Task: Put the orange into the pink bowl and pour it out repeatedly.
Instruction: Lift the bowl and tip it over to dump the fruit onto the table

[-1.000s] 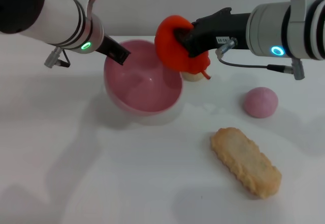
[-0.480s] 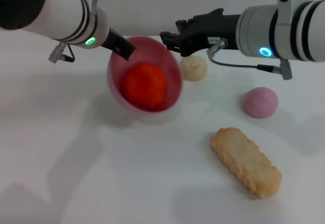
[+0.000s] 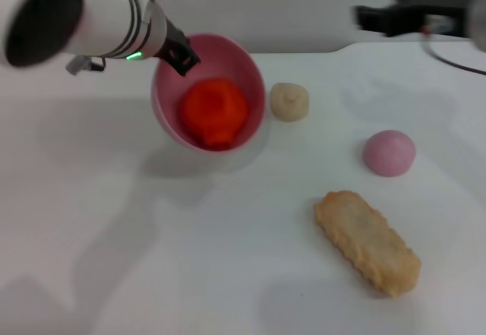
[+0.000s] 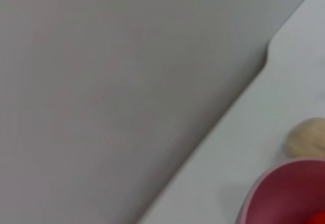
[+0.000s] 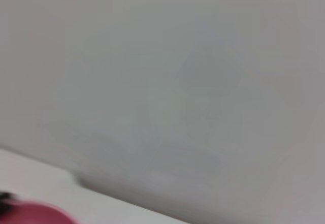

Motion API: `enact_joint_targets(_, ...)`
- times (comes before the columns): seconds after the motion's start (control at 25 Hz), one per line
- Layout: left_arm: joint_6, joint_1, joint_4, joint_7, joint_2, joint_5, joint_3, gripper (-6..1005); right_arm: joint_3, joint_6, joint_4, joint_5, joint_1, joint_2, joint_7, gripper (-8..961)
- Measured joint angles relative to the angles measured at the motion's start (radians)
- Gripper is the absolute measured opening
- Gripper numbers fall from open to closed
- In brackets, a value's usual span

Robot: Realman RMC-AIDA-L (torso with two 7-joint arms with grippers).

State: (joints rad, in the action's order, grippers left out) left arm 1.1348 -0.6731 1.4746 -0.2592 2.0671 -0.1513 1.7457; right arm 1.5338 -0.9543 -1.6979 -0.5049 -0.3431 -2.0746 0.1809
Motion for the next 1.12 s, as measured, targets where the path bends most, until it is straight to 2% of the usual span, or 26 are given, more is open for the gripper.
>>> enact_joint_targets(0.04,-0.026,0.009,0.021,-0.011,0.001,0.113,0.078,42,-0.027,-0.016,-0.004,0.002,0.011,0.0,-0.001,645)
enact_joint_targets(0.12,-0.027,0.009,0.026,-0.017,0.003,0.181,0.132,41,-0.066,-0.029,-0.029,0.002,0.057,-0.001,-0.001,644)
enact_joint_targets(0.28,-0.027,0.005,0.038,-0.035,0.006,0.318,0.255,41,-0.082,-0.032,-0.058,0.002,0.125,-0.002,0.0,642)
enact_joint_targets(0.4,-0.027,0.019,0.067,-0.03,0.009,0.456,0.39,41,-0.093,-0.032,-0.019,0.002,0.142,-0.001,0.003,642)
enact_joint_targets(0.44,-0.027,0.019,0.067,-0.03,0.009,0.456,0.39,41,-0.093,-0.032,-0.019,0.002,0.142,-0.001,0.003,643)
enact_joint_targets(0.48,-0.026,0.025,0.078,-0.028,0.009,0.503,0.435,41,-0.093,-0.032,-0.007,0.002,0.143,-0.001,0.004,643)
enact_joint_targets(0.6,-0.026,0.025,0.078,-0.028,0.009,0.503,0.435,41,-0.094,-0.03,0.019,0.002,0.139,0.001,0.008,643)
enact_joint_targets(0.64,-0.015,0.033,0.096,-0.036,0.011,0.592,0.521,41,-0.095,-0.029,0.024,0.002,0.137,0.001,0.012,643)
enact_joint_targets(0.68,-0.015,0.033,0.096,-0.036,0.011,0.592,0.521,41,-0.095,-0.028,0.027,0.002,0.135,0.001,0.015,643)
enact_joint_targets(0.8,-0.019,0.069,0.089,-0.059,0.01,0.741,0.594,41,-0.096,-0.027,0.029,0.002,0.13,0.002,0.02,643)
enact_joint_targets(1.12,-0.051,0.141,0.067,-0.092,0.008,0.976,0.734,41,-0.103,-0.025,0.032,0.002,0.109,0.003,0.02,643)
